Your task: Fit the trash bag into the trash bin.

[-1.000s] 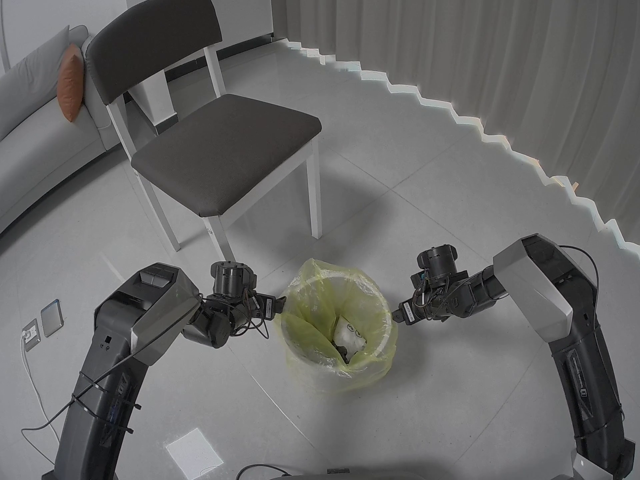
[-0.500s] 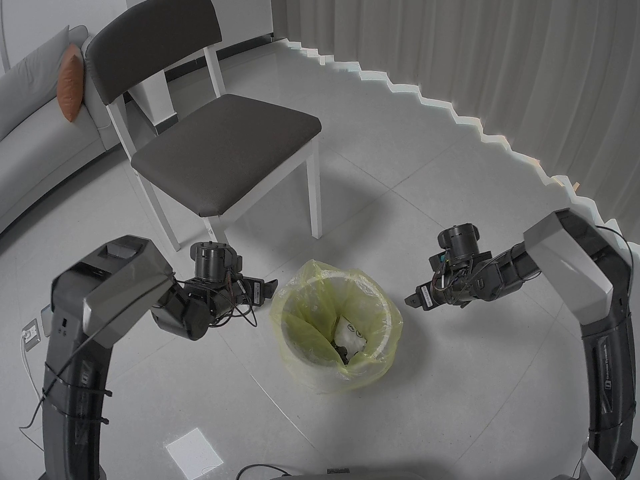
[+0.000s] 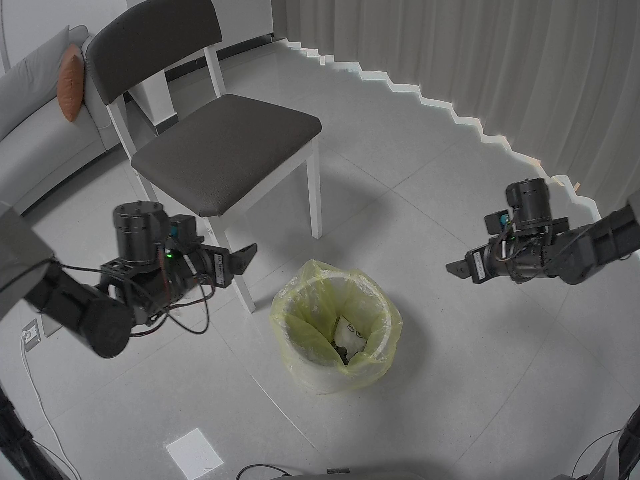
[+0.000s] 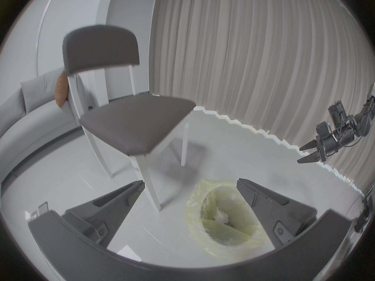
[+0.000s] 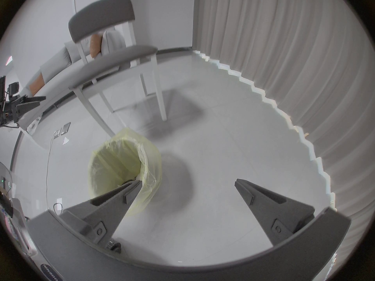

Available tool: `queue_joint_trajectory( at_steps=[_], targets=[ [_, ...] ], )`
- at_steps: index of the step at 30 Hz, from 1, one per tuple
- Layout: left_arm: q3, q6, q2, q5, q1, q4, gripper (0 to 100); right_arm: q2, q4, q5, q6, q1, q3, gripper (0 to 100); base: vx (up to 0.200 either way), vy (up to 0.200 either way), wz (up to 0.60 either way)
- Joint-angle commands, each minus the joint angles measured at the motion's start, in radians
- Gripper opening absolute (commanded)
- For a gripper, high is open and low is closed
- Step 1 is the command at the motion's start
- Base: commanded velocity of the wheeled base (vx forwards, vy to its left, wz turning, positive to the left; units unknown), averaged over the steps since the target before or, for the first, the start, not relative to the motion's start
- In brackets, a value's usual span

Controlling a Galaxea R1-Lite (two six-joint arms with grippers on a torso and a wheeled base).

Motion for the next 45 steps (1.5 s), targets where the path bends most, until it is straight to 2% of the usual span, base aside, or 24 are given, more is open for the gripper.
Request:
queue_joint_trajectory(
  at_steps=[1,6,7,8,10,11,12,16,20,22,23,24,25,28,29,32,33,36,38,39,40,41,42,45],
  targets=[
    [0.285,-0.022,-0.56,-0.009,0.071,0.032,100,-0.581,-0.05,-0.057,0.025,-0.043,0.351,100,0.0,0.0,0.0],
    [0.382,-0.111,-0.782,-0.017,0.103,0.123,100,-0.897,-0.05,-0.051,0.105,-0.071,0.548,100,0.0,0.0,0.0],
    [0.382,-0.111,-0.782,-0.017,0.103,0.123,100,-0.897,-0.05,-0.051,0.105,-0.071,0.548,100,0.0,0.0,0.0],
    [0.427,-0.109,-0.862,-0.021,0.097,0.153,100,-1.023,-0.05,-0.055,0.101,-0.079,0.615,100,0.0,0.0,0.0],
    [0.439,-0.109,-0.902,-0.023,0.095,0.164,100,-1.087,-0.049,-0.054,0.098,-0.08,0.643,100,0.0,0.0,0.0],
    [0.462,-0.109,-0.991,-0.021,0.092,0.196,100,-1.227,-0.038,-0.049,0.097,-0.085,0.7,100,0.0,0.0,0.0],
    [0.468,-0.109,-1.006,-0.021,0.092,0.204,100,-1.256,-0.037,-0.049,0.097,-0.086,0.713,100,0.0,0.0,0.0],
    [0.529,-0.108,-1.193,-0.021,0.131,0.268,100,-1.524,0.037,-0.048,0.109,-0.091,0.828,100,0.0,0.0,0.0],
    [0.598,-0.106,-1.353,-0.027,0.19,0.302,100,-1.732,0.204,-0.041,0.14,-0.12,0.861,100,0.0,0.0,0.0],
    [0.614,-0.106,-1.386,-0.032,0.206,0.31,100,-1.776,0.247,-0.028,0.146,-0.149,0.862,100,0.0,0.0,0.0],
    [0.646,-0.108,-1.451,-0.051,0.241,0.317,100,-1.863,0.325,0.029,0.151,-0.192,0.861,100,0.0,0.0,0.0],
    [0.646,-0.108,-1.451,-0.051,0.241,0.317,100,-1.863,0.325,0.029,0.151,-0.192,0.861,100,0.0,0.0,0.0],
    [0.684,-0.108,-1.52,-0.077,0.273,0.321,100,-1.943,0.401,0.087,0.164,-0.23,0.859,100,0.0,0.0,0.0],
    [0.718,-0.108,-1.587,-0.092,0.299,0.333,100,-1.968,0.437,0.097,0.187,-0.247,0.867,100,0.0,0.0,0.0],
    [0.749,-0.106,-1.678,-0.113,0.339,0.39,100,-1.969,0.44,0.101,0.212,-0.247,0.894,100,0.0,0.0,0.0],
    [0.753,-0.111,-1.77,-0.141,0.365,0.475,100,-1.969,0.427,0.097,0.215,-0.246,0.945,100,0.0,0.0,0.0],
    [0.764,-0.109,-1.83,-0.146,0.374,0.572,100,-1.969,0.359,0.092,0.213,-0.247,1.028,100,0.0,0.0,0.0],
    [0.786,-0.111,-1.825,-0.129,0.368,0.597,100,-1.971,0.207,0.101,0.235,-0.246,1.088,100,0.0,0.0,0.0],
    [0.786,-0.109,-1.834,-0.13,0.364,0.609,100,-1.971,0.18,0.104,0.244,-0.246,1.094,100,0.0,0.0,0.0],
    [0.786,-0.097,-1.891,-0.139,0.335,0.692,100,-1.971,0.161,0.106,0.24,-0.246,1.103,100,0.0,0.0,0.0],
    [0.786,-0.094,-1.893,-0.139,0.332,0.699,100,-1.971,0.161,0.106,0.24,-0.246,1.103,100,0.0,0.0,0.0],
    [0.786,-0.036,-1.893,-0.124,0.33,0.801,100,-1.971,0.161,0.107,0.232,-0.247,1.103,100,0.0,0.0,0.0],
    [0.782,-0.031,-1.893,-0.112,0.33,0.819,100,-1.971,0.163,0.106,0.22,-0.247,1.103,100,0.0,0.0,0.0],
    [0.786,-0.04,-1.893,-0.049,0.33,0.787,100,-1.971,0.164,0.089,0.181,-0.247,1.103,100,0.0,0.0,0.0]
  ],
)
